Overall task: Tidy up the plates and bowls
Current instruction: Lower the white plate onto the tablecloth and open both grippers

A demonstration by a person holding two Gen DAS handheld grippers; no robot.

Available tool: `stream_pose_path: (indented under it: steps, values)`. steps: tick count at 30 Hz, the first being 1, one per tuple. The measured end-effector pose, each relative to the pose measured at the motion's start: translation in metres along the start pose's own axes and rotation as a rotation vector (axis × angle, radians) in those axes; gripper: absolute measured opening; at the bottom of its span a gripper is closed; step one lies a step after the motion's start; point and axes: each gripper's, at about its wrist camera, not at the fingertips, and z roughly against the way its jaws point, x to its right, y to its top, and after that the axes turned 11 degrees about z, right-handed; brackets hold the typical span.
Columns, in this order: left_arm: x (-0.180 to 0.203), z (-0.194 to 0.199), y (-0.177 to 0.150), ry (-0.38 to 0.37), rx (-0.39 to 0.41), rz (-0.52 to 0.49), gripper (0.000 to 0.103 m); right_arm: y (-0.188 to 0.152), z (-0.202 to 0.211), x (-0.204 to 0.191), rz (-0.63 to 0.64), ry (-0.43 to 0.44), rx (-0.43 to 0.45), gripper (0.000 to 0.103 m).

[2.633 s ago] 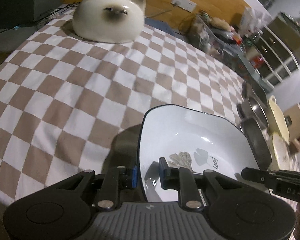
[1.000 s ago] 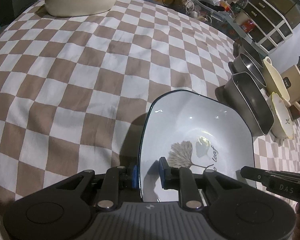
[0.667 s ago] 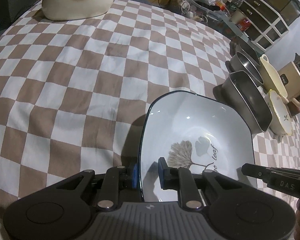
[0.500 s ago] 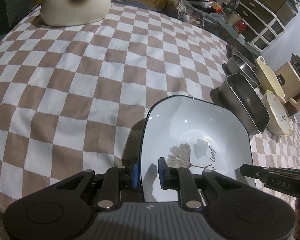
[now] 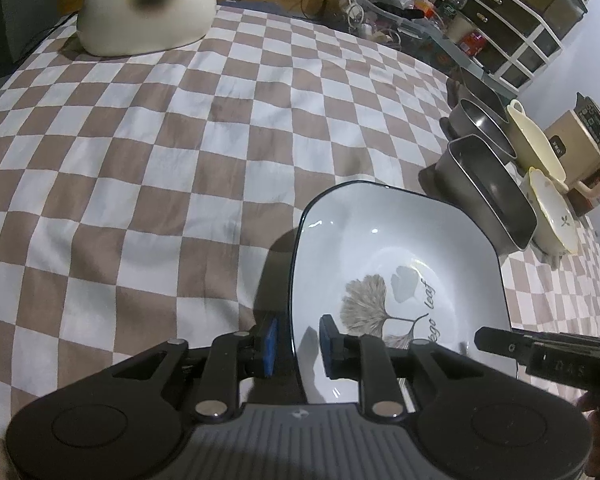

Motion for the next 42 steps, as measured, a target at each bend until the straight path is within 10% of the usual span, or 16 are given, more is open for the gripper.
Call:
stream_pose_path:
  steps: [16, 29, 42]
  values:
    - [0.001, 0.009, -0.007, 0.044, 0.025, -0.023, 0.102, -0.004, 0.007, -0.004, 0.061, -0.033, 0.029, 0.089]
    - [0.039, 0.018, -0.010, 0.069, 0.123, -0.060, 0.103, -0.010, 0.043, 0.014, 0.134, -0.073, 0.183, 0.103]
    - [0.127, 0.016, -0.003, 0.105, 0.263, -0.011, 0.103, 0.011, 0.094, 0.127, 0.106, -0.090, 0.309, 0.103]
